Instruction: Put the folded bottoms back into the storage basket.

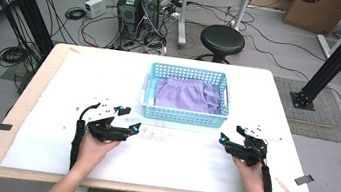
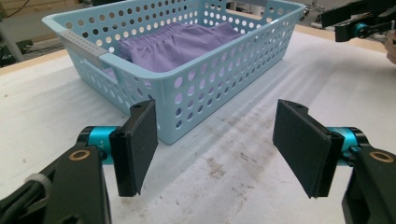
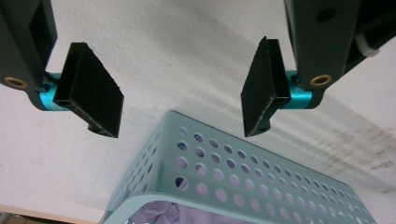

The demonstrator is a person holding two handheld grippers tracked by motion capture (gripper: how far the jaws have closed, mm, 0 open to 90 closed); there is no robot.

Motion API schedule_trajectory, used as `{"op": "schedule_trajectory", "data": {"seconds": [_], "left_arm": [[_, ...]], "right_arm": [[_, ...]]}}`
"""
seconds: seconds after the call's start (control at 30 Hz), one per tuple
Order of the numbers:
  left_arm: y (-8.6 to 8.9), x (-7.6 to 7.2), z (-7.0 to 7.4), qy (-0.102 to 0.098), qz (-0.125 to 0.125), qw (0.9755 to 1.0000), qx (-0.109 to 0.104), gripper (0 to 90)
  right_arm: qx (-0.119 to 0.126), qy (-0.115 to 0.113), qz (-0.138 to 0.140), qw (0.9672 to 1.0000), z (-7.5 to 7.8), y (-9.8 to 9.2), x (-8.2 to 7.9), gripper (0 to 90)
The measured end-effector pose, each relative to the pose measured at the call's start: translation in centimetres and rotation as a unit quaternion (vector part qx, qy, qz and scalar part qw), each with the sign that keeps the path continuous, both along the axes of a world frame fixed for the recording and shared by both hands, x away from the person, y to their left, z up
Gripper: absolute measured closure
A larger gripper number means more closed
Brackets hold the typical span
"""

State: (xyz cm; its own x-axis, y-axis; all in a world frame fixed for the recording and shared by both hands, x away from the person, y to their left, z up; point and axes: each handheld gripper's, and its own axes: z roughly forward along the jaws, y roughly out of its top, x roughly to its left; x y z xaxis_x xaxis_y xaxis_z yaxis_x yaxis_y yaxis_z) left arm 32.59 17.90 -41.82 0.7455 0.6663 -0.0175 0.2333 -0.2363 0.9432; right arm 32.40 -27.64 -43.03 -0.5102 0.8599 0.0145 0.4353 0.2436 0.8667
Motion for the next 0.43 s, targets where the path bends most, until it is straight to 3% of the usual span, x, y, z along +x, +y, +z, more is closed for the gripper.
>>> {"op": "schedule_trajectory", "data": {"seconds": [0.43], "left_arm": [[0.19, -0.62, -0.28, 0.003, 0.009, 0.9999, 0.003, 30.4]], "right_arm": [[0.002, -0.003, -0.003, 1.0000, 0.01, -0.43, -0.63, 30.2]]}}
